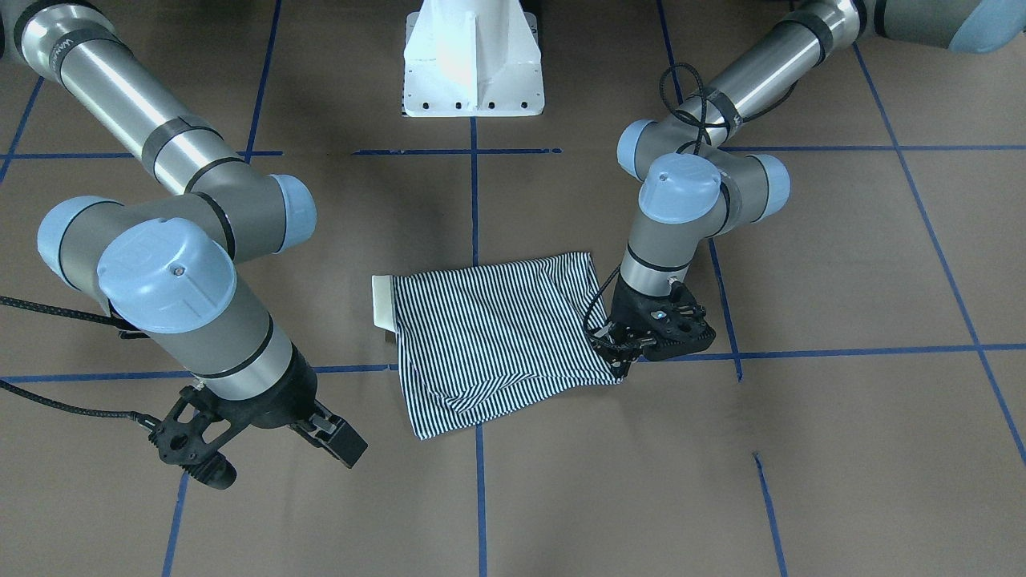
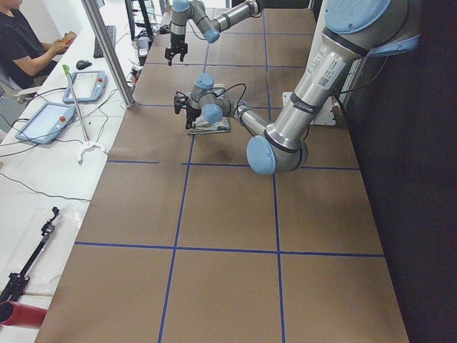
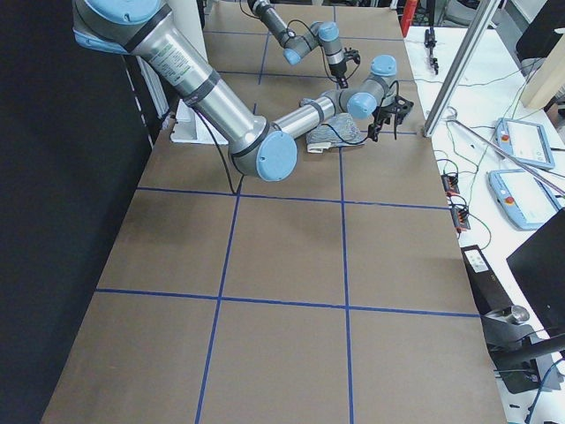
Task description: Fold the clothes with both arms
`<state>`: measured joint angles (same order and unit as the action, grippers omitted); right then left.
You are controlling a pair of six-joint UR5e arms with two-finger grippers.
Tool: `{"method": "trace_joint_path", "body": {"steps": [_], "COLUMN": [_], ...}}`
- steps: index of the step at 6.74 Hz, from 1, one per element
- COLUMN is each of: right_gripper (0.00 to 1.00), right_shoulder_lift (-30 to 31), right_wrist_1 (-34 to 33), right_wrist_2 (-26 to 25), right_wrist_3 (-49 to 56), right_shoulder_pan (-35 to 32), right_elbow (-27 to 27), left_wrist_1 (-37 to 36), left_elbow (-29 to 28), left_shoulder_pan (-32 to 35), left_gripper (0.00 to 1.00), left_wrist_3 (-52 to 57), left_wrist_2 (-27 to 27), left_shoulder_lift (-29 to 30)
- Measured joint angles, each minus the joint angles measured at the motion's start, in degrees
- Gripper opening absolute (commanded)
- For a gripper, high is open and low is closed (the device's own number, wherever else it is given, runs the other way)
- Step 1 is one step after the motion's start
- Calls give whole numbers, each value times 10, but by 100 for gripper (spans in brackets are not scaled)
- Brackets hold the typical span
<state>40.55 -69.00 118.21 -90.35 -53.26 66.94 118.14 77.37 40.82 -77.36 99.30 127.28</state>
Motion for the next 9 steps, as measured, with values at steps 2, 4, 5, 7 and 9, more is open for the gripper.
{"method": "trace_joint_path", "body": {"steps": [2, 4, 5, 7, 9], "right_gripper": [100, 100, 100, 100, 100], "right_shoulder_lift": [3, 4, 10, 55, 146], "right_wrist_1": [2, 1, 0, -2, -4], "right_wrist_2": [0, 4, 13, 42, 92], "right_wrist_3": [1, 12, 36, 125, 284], "right_shoulder_pan": [-1, -10, -22, -64, -138], "right_elbow": [0, 0, 2, 23, 68], "left_wrist_1": [1, 1, 0, -2, -5], "left_elbow": [-2, -3, -2, 5, 46], "left_shoulder_pan": [2, 12, 28, 76, 162], "left_gripper": [100, 100, 100, 100, 100], "left_wrist_3": [3, 3, 19, 93, 221], "left_wrist_2": [-1, 0, 2, 29, 100], "left_shoulder_lift": [0, 0, -1, -11, -61]}}
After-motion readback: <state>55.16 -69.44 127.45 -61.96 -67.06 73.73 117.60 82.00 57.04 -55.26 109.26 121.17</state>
